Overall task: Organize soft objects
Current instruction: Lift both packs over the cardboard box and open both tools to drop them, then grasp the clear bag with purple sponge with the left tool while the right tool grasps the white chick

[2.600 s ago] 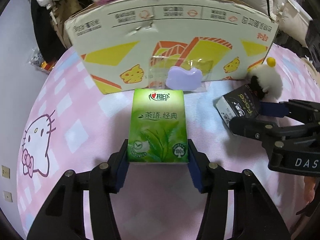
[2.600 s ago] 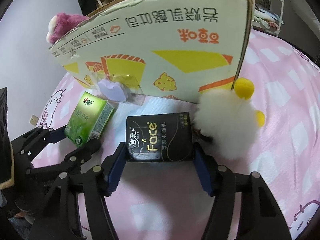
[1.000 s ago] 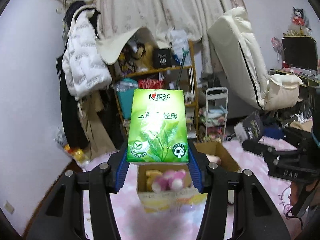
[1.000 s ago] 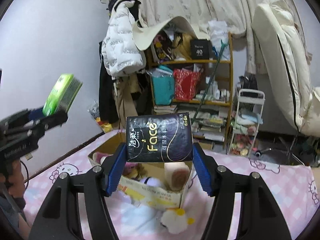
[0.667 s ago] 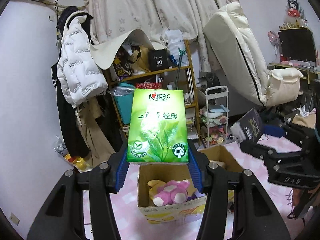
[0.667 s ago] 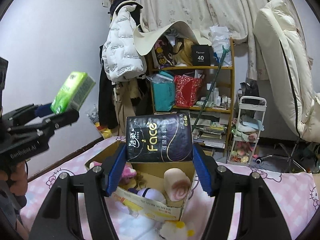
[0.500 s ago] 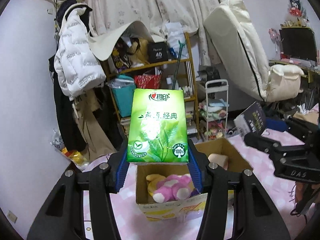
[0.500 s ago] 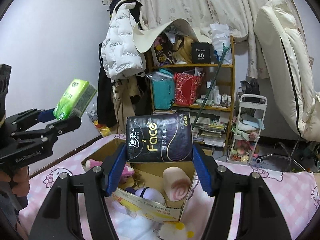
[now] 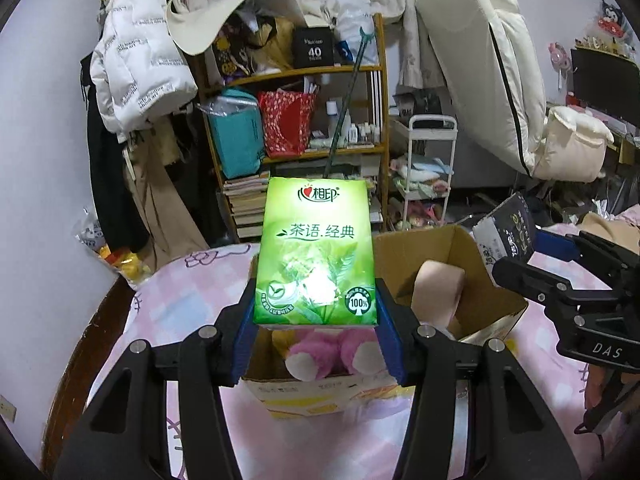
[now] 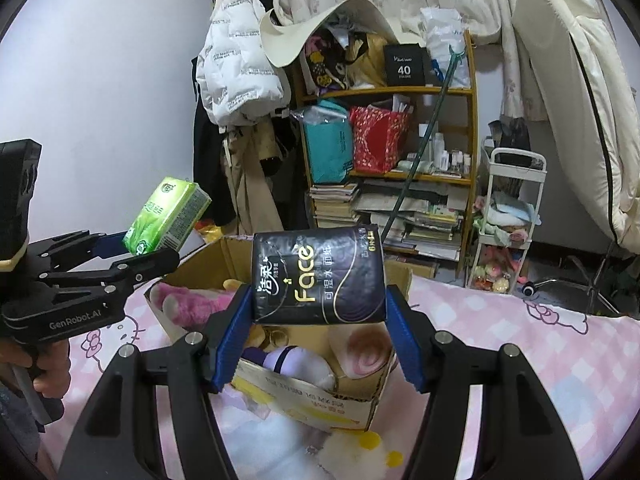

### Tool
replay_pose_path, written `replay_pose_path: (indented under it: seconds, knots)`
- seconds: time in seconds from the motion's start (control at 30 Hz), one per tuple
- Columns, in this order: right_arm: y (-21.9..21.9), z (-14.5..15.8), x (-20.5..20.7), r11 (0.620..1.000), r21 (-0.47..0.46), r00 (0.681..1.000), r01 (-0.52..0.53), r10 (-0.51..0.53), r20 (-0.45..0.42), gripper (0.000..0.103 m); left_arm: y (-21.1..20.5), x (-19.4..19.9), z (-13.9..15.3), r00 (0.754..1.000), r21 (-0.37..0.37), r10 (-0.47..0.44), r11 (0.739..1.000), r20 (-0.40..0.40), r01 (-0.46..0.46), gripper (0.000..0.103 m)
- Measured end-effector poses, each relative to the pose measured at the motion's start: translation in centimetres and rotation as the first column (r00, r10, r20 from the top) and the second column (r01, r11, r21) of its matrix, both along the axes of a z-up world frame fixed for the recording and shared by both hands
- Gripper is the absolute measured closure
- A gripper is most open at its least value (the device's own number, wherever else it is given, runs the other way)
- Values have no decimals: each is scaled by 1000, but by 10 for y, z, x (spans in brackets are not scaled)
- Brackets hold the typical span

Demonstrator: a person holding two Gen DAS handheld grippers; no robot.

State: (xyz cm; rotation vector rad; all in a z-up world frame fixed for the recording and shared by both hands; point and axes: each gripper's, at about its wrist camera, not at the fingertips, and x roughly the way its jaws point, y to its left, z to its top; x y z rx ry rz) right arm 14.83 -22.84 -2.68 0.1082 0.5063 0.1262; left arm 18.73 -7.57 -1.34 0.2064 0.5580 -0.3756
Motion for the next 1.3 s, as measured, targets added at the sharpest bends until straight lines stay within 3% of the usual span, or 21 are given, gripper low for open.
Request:
replay_pose_path:
  seconds: [0.4,0.5,0.6,0.7,0.83,0.97,1.03,1.3]
  knots:
    - [-2,-23,14,1000,4,993,13,-12,-121,34,8,10,-20,997,1,46,999,-62,-46,46]
    - [-1,-26,16,1000,8,991,11,-10,-131,33,12,10,-20,996,-1,64,998,-64,-64,36]
    - [-1,-26,14,1000,2,991,9,-9,-132,24,15,7,-18,996,-5,73,997,-56,-73,30]
    - [-1,-25,12,1000,8,991,16,-15,-130,23,17,4,-18,995,3,77,997,-63,-77,26]
    - [-5,-21,6,999,14,991,42,-40,-124,11,20,-3,-15,995,6,87,996,-58,-87,20]
    - [-10,-16,-2,998,24,990,65,-61,-124,9,20,-12,-13,994,-2,89,996,-67,-90,9]
    - [-12,-15,-5,997,27,990,74,-70,-123,1,20,-18,-12,994,-7,90,996,-61,-90,8]
    - [-16,-11,-20,994,44,987,103,-96,-128,1,16,-34,-19,993,2,70,998,-97,-70,8]
